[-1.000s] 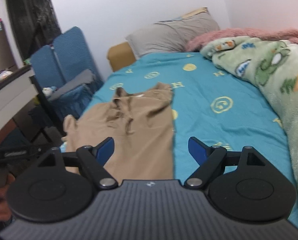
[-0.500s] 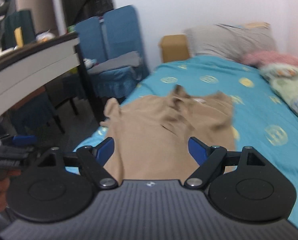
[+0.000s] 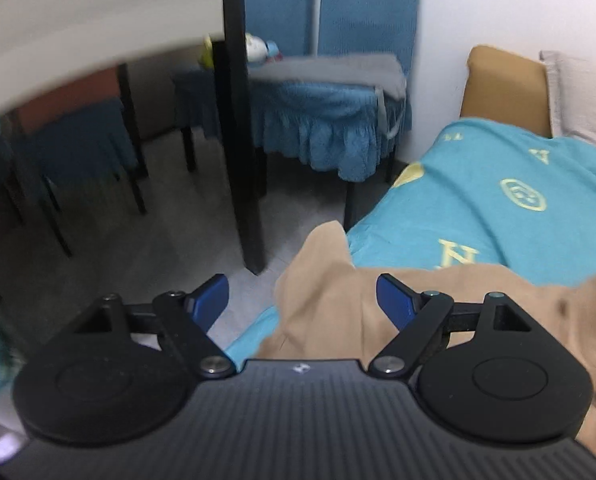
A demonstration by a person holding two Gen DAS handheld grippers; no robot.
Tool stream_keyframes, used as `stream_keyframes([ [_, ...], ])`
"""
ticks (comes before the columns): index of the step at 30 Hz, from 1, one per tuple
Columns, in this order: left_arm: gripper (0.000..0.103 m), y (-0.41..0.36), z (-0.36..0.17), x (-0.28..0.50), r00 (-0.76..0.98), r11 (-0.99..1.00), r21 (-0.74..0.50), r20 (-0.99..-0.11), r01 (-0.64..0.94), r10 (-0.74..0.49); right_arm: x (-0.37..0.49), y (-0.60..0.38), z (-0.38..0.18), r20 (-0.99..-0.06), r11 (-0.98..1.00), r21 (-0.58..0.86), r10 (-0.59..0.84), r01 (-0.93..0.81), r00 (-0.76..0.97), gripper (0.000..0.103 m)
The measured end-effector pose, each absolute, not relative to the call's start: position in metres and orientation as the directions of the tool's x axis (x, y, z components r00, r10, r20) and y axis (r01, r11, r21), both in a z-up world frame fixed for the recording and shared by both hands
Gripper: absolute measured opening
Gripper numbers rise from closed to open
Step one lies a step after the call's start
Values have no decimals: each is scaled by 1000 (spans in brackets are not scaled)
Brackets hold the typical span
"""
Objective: Fold clothes
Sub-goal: 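Grasp the shirt side with the right gripper and fold it across the body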
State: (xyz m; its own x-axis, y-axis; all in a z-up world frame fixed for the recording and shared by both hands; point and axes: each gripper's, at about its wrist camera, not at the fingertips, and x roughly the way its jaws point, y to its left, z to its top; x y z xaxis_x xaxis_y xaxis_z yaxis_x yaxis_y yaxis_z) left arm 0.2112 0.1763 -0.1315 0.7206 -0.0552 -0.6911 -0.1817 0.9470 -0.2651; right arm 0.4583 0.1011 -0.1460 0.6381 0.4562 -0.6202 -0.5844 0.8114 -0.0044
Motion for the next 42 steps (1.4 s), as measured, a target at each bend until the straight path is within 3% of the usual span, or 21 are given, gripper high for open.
stream_keyframes([
  [1, 101, 179, -134, 213, 722, 943, -276, -690, -186, -60, 466, 108, -155, -633, 815, -7, 445, -580, 633, 82],
  [3, 101, 183, -140, 214, 723, 936, -292, -688, -197, -63, 478, 119, -170, -650, 817, -12, 431, -576, 626, 60],
  [4, 101, 185, -142, 215, 720, 934, -294, -691, -204, -61, 481, 123, -175, -656, 817, -17, 426, -577, 623, 56],
  [6, 101, 187, -145, 216, 714, 929, -299, -698, -218, -57, 483, 126, -182, -664, 813, -55, 404, -579, 630, 11],
  [7, 101, 187, -146, 217, 711, 926, -302, -701, -225, -56, 482, 124, -181, -657, 820, -77, 386, -567, 647, 8],
  [15, 101, 180, -127, 203, 787, 922, -338, -614, -189, -64, 450, 30, -93, -414, 879, 90, 461, -469, 785, 6],
  [21, 101, 157, -108, 190, 836, 937, -339, -535, -86, -117, 430, -90, -53, -296, 935, 193, 346, -299, 890, 6],
  [24, 101, 140, -109, 190, 835, 946, -322, -527, -25, -158, 439, -155, -65, -304, 941, 297, 257, -164, 917, 6],
  [31, 101, 105, -125, 203, 788, 964, -259, -582, 57, -203, 456, -247, -152, -497, 921, 376, 106, 104, 861, 7],
  [36, 101, 96, -136, 209, 770, 971, -227, -605, 73, -200, 460, -270, -162, -530, 891, 441, 165, 105, 832, 14],
  [37, 101, 95, -137, 210, 769, 972, -225, -608, 71, -198, 460, -270, -159, -546, 894, 436, 174, 101, 820, 23],
  [39, 101, 96, -137, 208, 769, 973, -220, -609, 68, -192, 446, -266, -145, -544, 907, 413, 175, 80, 821, 96],
  [40, 101, 95, -136, 207, 771, 974, -216, -608, 68, -189, 436, -263, -137, -534, 913, 402, 177, 64, 827, 103],
  [42, 101, 93, -132, 202, 779, 977, -200, -600, 74, -182, 410, -256, -119, -514, 920, 392, 202, 18, 834, 103],
])
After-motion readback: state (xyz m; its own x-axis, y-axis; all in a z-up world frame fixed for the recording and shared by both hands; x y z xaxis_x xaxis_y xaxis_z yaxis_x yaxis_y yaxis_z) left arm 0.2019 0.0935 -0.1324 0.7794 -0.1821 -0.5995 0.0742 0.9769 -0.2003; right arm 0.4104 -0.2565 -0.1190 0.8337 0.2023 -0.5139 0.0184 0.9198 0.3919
